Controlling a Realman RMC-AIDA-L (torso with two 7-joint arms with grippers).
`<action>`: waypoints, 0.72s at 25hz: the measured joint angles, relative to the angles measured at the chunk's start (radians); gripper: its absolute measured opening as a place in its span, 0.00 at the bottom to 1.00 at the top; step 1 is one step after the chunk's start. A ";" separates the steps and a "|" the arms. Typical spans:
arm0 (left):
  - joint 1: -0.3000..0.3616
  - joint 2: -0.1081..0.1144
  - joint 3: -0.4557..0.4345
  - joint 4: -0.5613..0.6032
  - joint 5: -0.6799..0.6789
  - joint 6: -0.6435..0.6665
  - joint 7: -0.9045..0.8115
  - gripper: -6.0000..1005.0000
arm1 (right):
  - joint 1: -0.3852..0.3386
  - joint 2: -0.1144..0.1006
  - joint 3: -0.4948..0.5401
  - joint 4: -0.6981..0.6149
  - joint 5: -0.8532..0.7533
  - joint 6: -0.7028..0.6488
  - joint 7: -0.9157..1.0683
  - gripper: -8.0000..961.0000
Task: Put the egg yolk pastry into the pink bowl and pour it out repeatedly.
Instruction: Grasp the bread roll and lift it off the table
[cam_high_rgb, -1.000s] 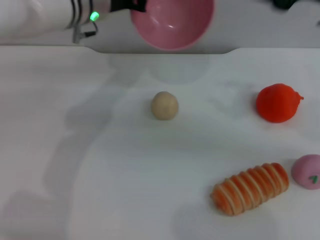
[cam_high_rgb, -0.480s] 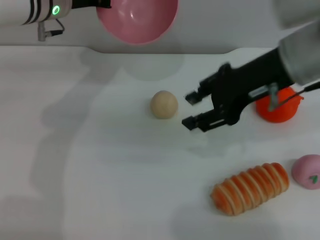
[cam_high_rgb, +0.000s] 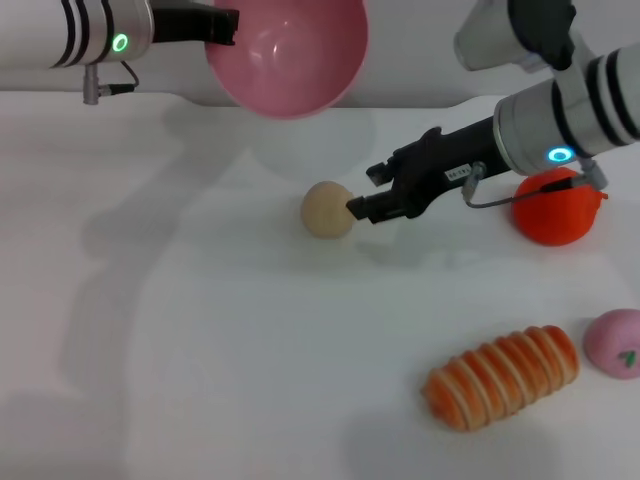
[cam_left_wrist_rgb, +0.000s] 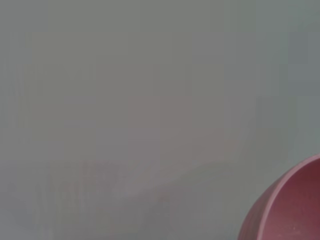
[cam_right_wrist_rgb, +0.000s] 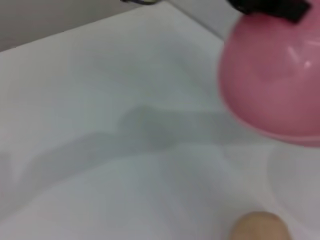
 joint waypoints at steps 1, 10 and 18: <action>0.001 0.000 0.000 0.000 0.000 0.001 0.000 0.09 | 0.001 0.000 -0.005 0.020 0.002 0.030 0.000 0.57; 0.010 0.016 -0.025 -0.002 0.000 0.004 -0.007 0.09 | 0.017 0.003 -0.043 0.181 0.029 0.275 0.001 0.57; 0.025 0.055 -0.039 -0.002 0.000 0.012 -0.036 0.09 | 0.066 0.005 -0.161 0.308 0.139 0.434 -0.014 0.57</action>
